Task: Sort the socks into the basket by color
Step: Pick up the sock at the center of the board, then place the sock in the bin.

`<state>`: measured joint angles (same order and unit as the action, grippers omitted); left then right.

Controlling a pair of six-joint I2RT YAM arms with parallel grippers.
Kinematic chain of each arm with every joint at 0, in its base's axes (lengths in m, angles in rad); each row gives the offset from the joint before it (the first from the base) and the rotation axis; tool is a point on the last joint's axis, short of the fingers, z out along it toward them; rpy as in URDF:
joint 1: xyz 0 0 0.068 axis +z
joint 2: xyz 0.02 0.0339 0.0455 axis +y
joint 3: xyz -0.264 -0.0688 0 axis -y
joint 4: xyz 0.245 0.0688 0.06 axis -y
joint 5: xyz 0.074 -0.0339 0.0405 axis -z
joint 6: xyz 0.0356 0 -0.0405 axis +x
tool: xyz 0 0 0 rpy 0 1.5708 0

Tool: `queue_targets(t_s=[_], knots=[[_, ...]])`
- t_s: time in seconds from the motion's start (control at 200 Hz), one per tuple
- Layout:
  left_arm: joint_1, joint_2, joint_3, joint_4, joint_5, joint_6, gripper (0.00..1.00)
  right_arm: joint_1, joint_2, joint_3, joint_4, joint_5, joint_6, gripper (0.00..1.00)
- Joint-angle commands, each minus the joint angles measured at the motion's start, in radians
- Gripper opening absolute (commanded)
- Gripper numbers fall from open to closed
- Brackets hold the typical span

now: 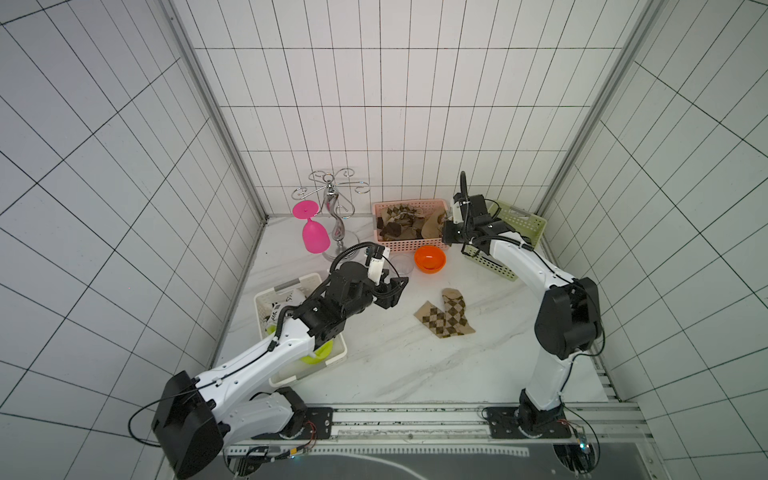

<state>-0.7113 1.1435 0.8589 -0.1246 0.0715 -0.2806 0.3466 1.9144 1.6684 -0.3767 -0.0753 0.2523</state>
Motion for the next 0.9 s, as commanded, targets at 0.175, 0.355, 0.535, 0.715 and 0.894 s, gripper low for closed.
queue_targets(t_s=[0.175,0.355,0.535,0.715,0.894], knots=[[0.039,-0.051,-0.016,-0.027,0.005,0.004,0.67,0.023,0.223,0.282,0.143,-0.024,-0.117,0.00],[0.063,-0.066,-0.013,-0.052,0.011,0.004,0.67,0.022,0.391,0.418,0.161,-0.072,-0.152,0.00],[0.086,-0.063,-0.009,-0.064,0.014,0.003,0.67,0.020,0.552,0.562,0.154,-0.145,-0.144,0.03],[0.095,-0.046,-0.003,-0.058,0.016,-0.004,0.67,0.011,0.590,0.578,0.183,-0.166,-0.118,0.21],[0.097,-0.024,0.002,-0.045,0.026,-0.009,0.67,0.006,0.590,0.585,0.187,-0.182,-0.105,0.40]])
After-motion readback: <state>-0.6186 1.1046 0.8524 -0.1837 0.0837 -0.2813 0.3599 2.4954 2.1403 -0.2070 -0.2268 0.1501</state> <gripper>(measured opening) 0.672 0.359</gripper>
